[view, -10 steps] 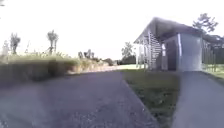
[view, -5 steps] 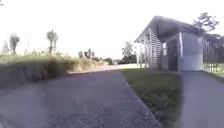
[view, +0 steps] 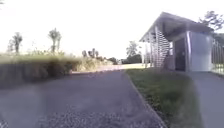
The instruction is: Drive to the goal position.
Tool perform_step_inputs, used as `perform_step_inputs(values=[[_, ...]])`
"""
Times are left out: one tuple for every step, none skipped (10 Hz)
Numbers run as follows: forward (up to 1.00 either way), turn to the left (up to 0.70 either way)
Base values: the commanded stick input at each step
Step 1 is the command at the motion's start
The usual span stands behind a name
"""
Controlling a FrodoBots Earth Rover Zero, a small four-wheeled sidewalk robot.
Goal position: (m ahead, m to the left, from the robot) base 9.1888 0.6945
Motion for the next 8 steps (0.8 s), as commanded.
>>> perform_step_inputs(values=[[0.85,0.00],[0.85,0.00],[0.85,0.00],[0.85,0.00],[0.85,0.00],[0.85,0.00],[0.85,0.00],[0.85,0.00]])
